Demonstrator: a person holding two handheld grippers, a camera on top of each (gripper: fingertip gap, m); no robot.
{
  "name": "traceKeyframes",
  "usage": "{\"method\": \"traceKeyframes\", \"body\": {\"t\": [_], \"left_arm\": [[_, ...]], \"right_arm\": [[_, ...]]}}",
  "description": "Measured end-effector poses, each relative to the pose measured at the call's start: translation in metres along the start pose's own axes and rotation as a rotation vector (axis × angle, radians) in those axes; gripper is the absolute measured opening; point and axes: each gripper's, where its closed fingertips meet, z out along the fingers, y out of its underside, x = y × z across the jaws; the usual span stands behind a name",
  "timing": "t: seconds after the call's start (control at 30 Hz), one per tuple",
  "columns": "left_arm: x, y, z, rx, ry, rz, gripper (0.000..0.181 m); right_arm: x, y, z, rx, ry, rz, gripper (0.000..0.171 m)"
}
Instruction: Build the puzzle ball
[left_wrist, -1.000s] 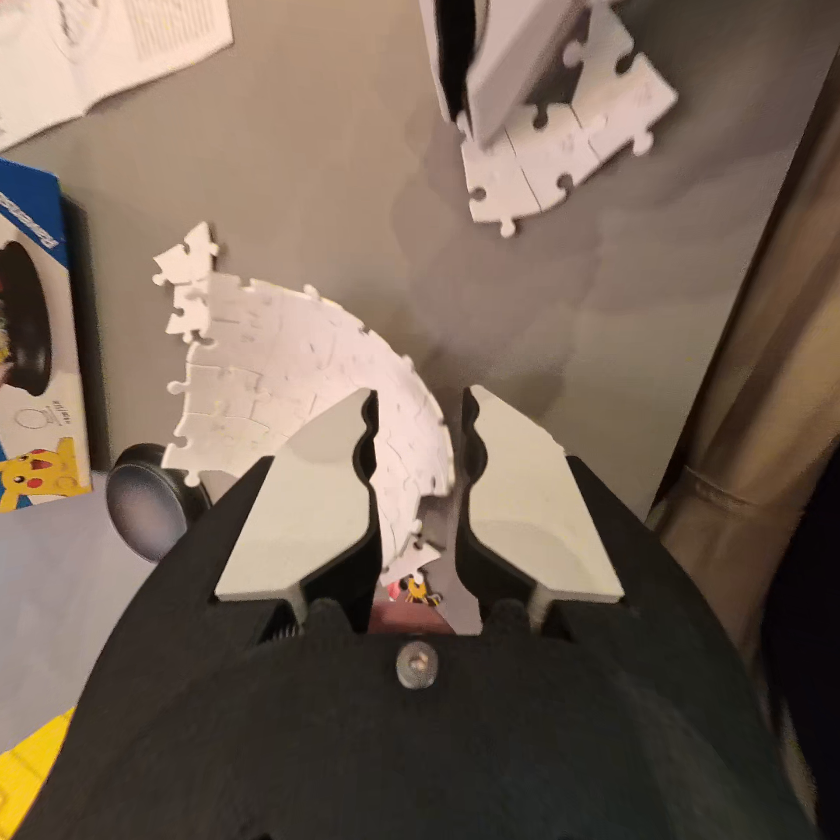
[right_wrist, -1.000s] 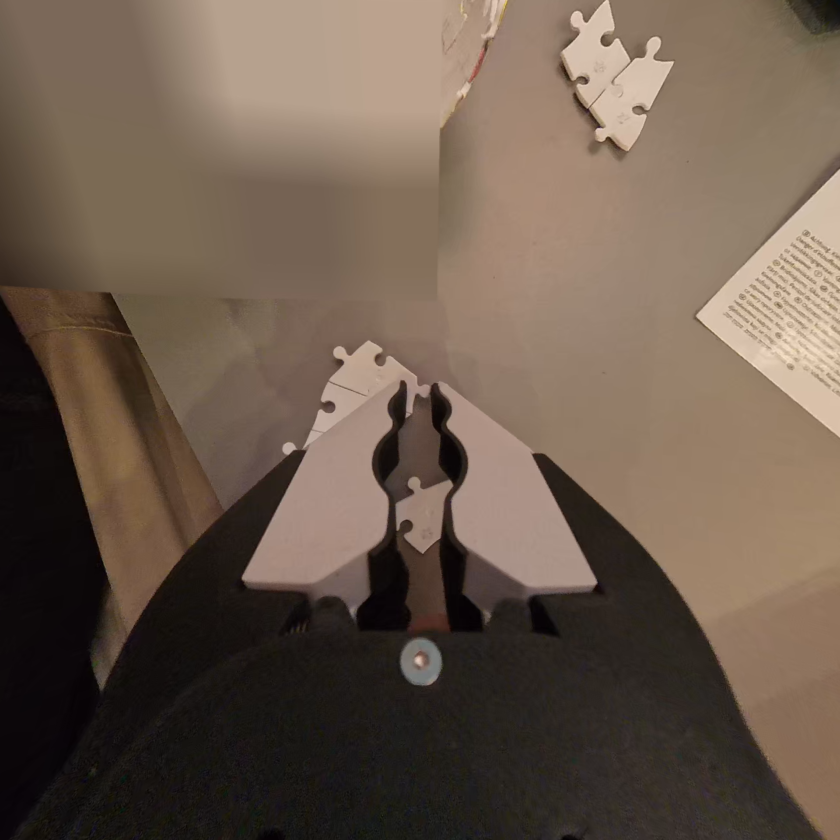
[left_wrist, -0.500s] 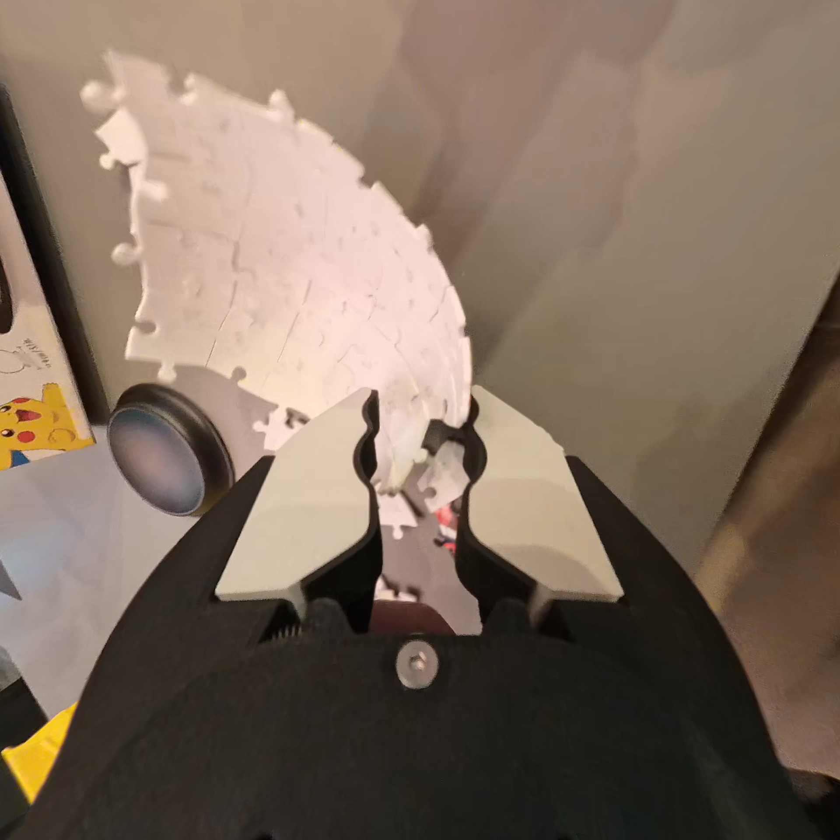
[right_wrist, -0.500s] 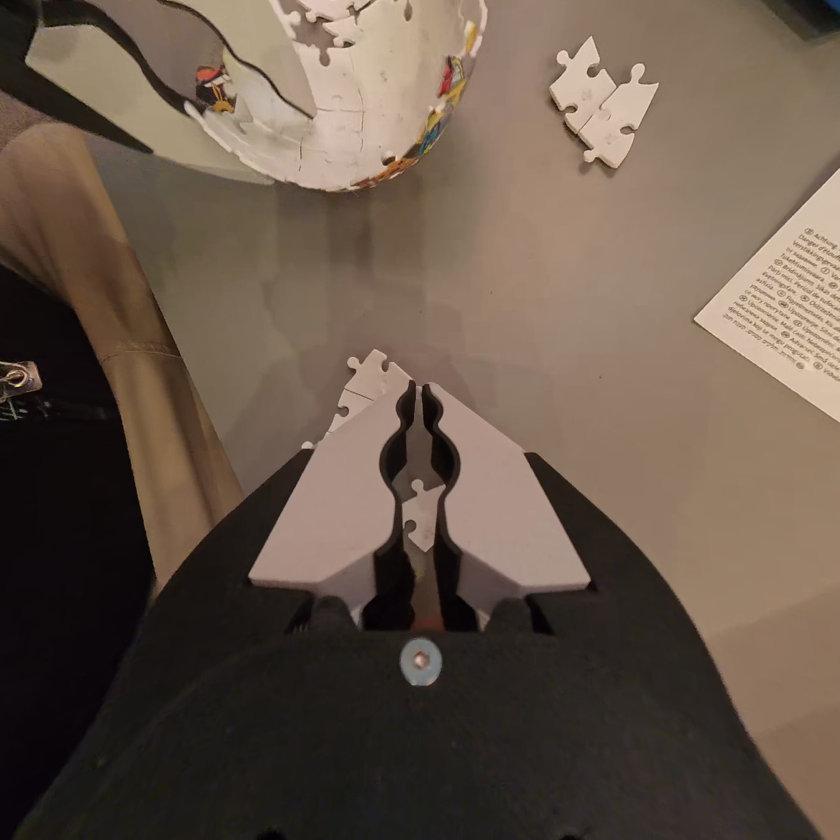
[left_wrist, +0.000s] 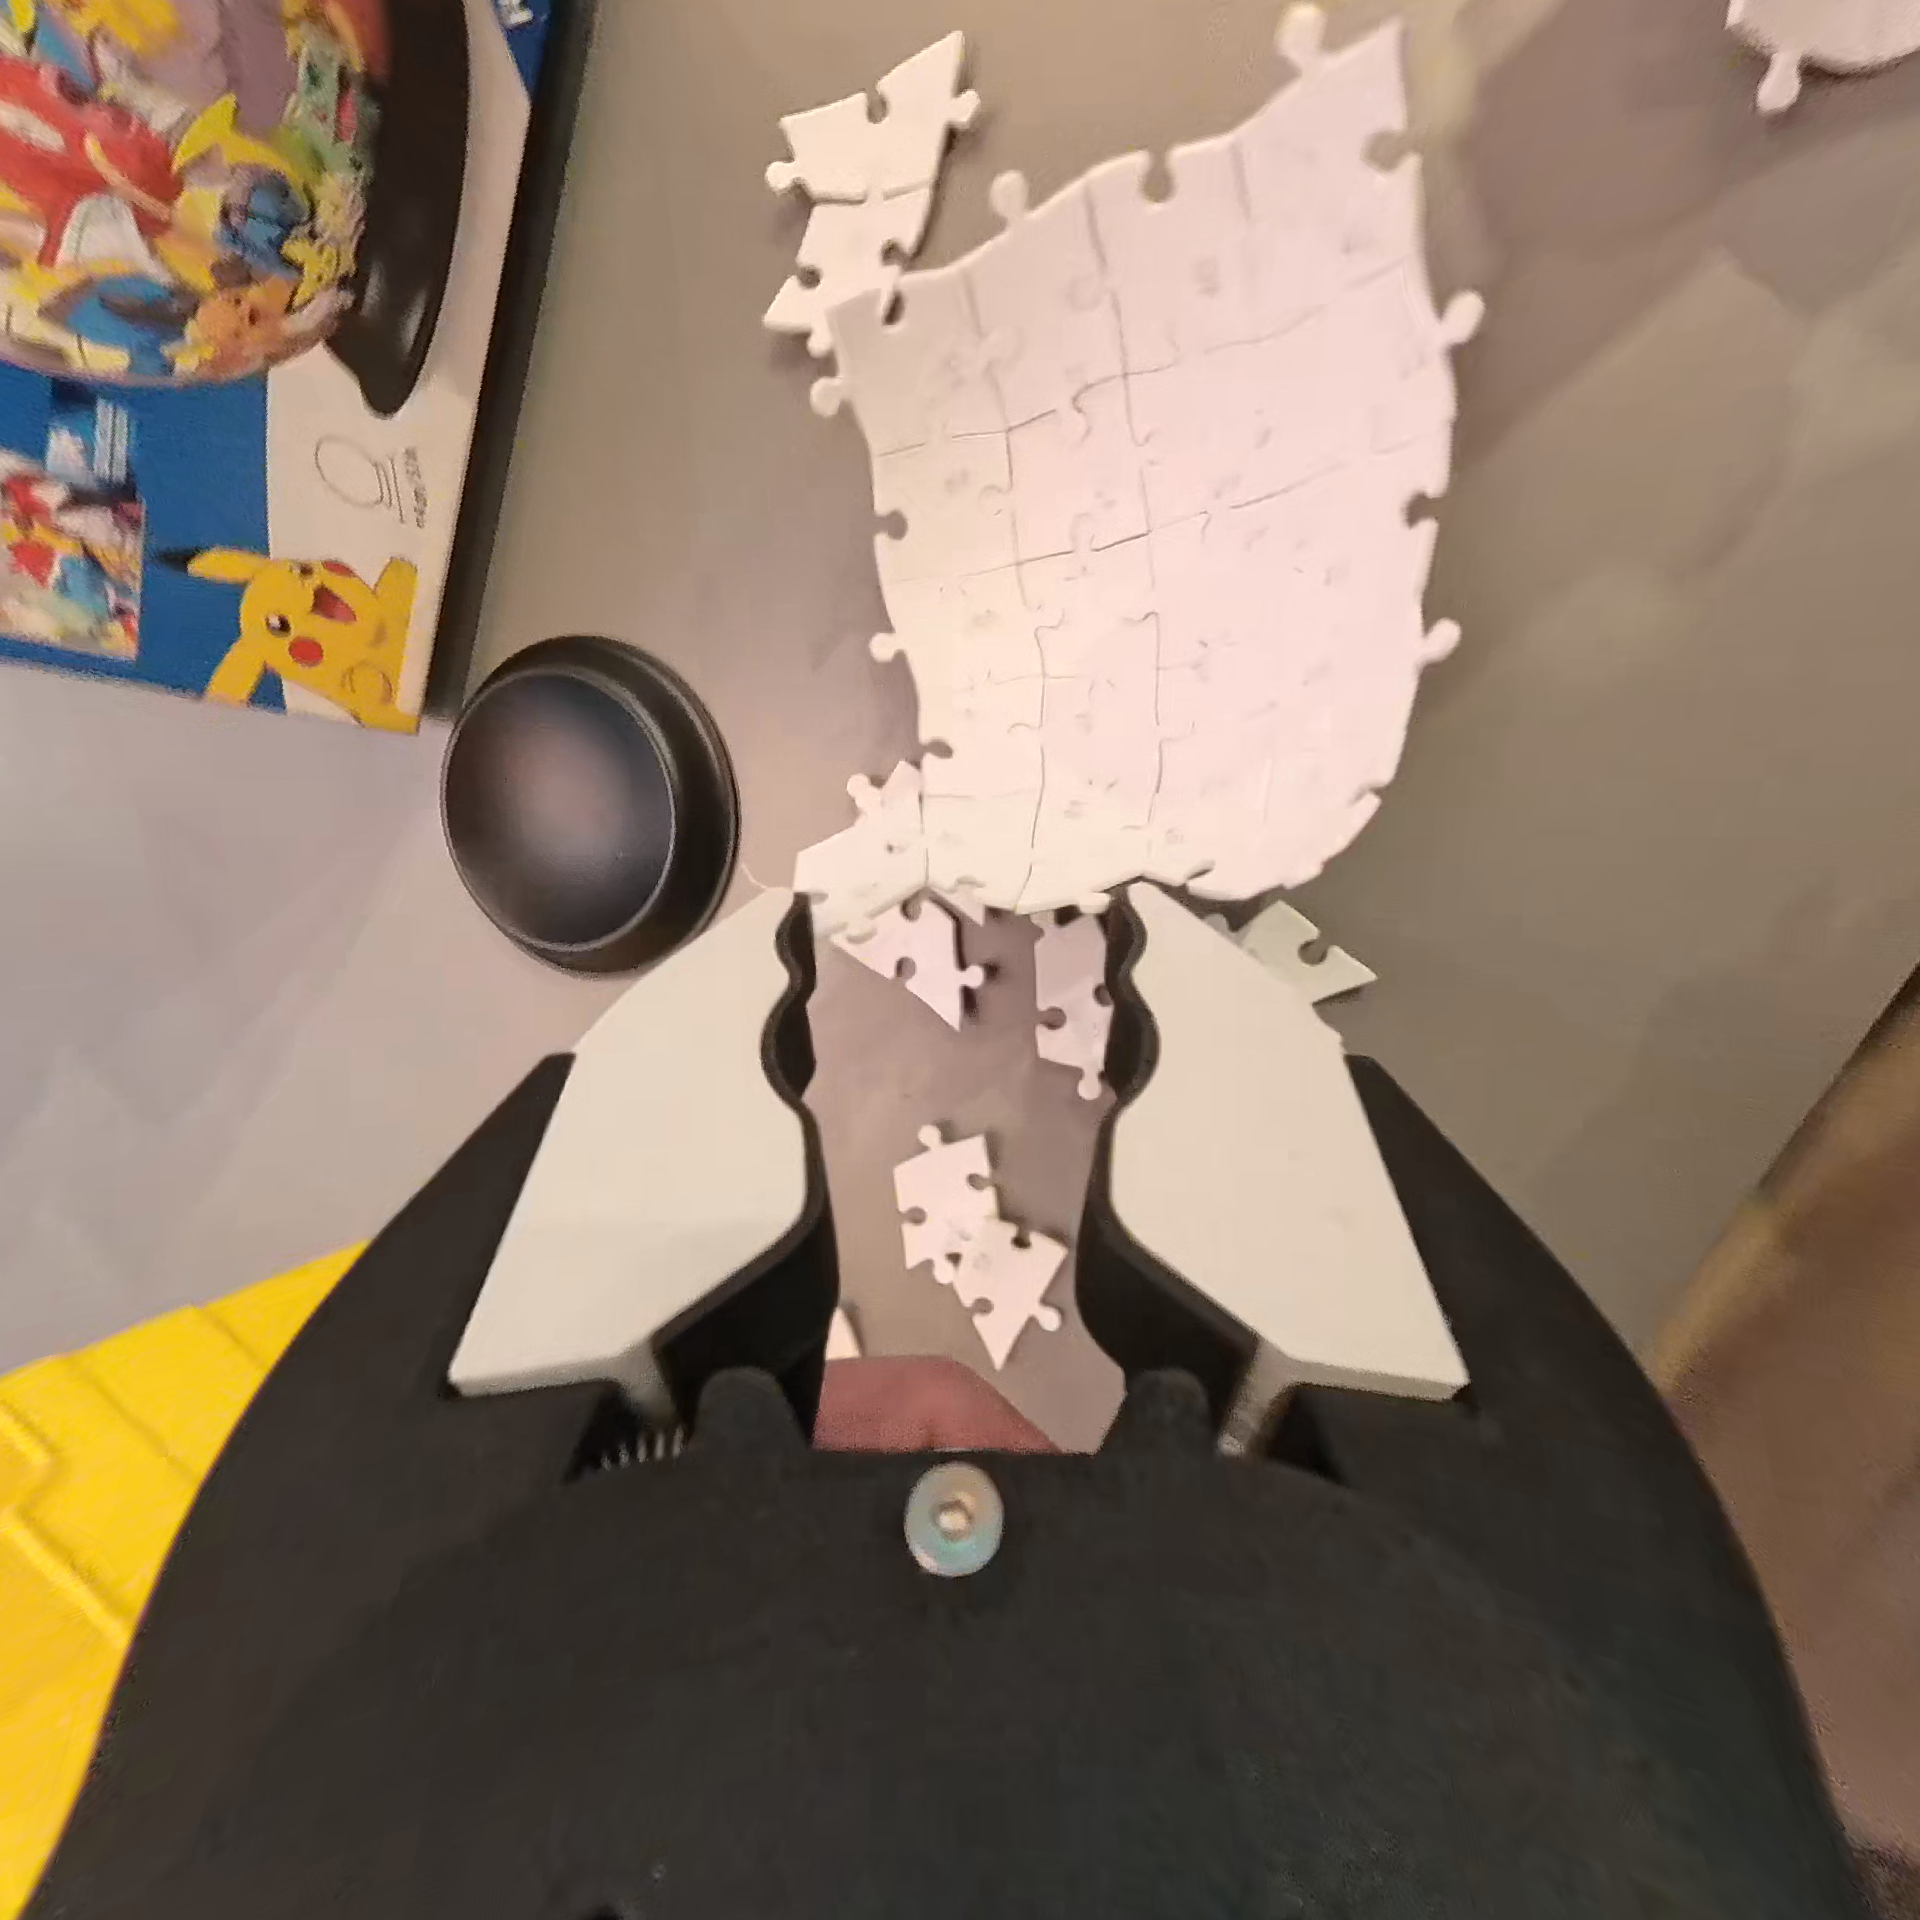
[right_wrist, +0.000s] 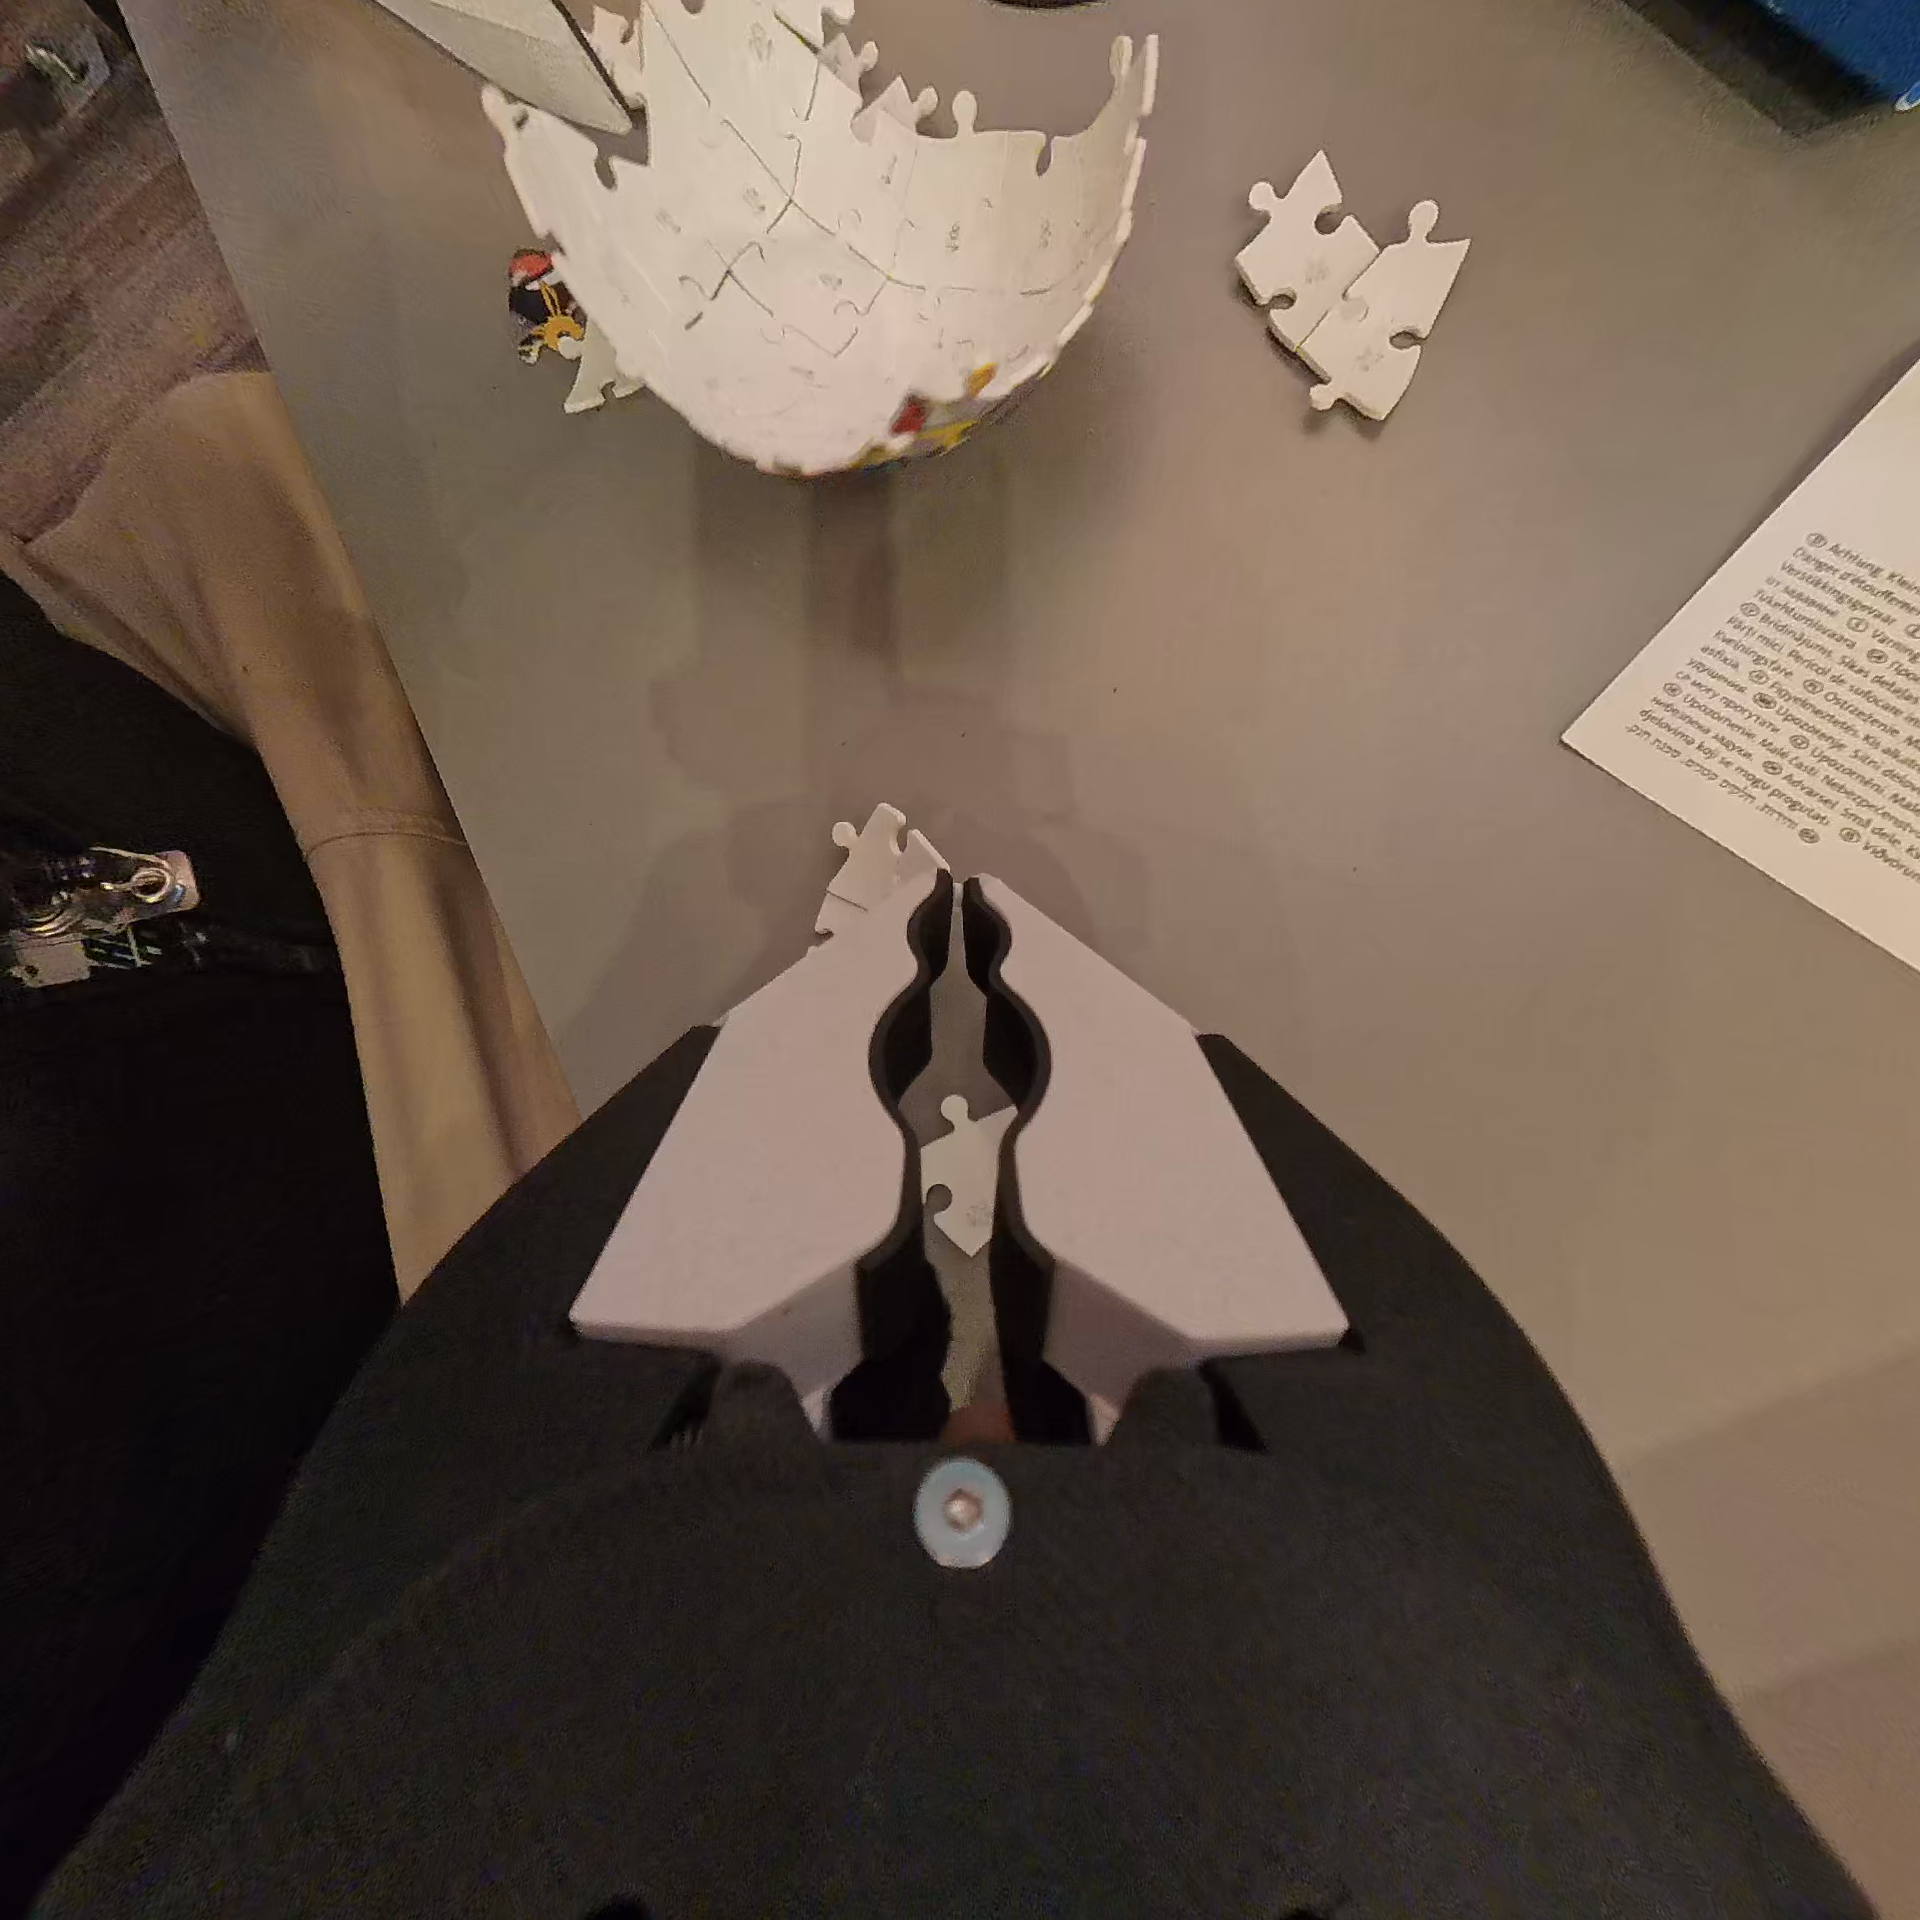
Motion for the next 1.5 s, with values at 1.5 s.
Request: {"method": "traceKeyframes", "body": {"t": [1.5], "left_arm": [[0.032, -0.067, 0.051, 0.000, 0.582, -0.021, 0.005]], "right_arm": [[0.034, -0.024, -0.016, 0.069, -0.034, 0.031, 0.000]]}}
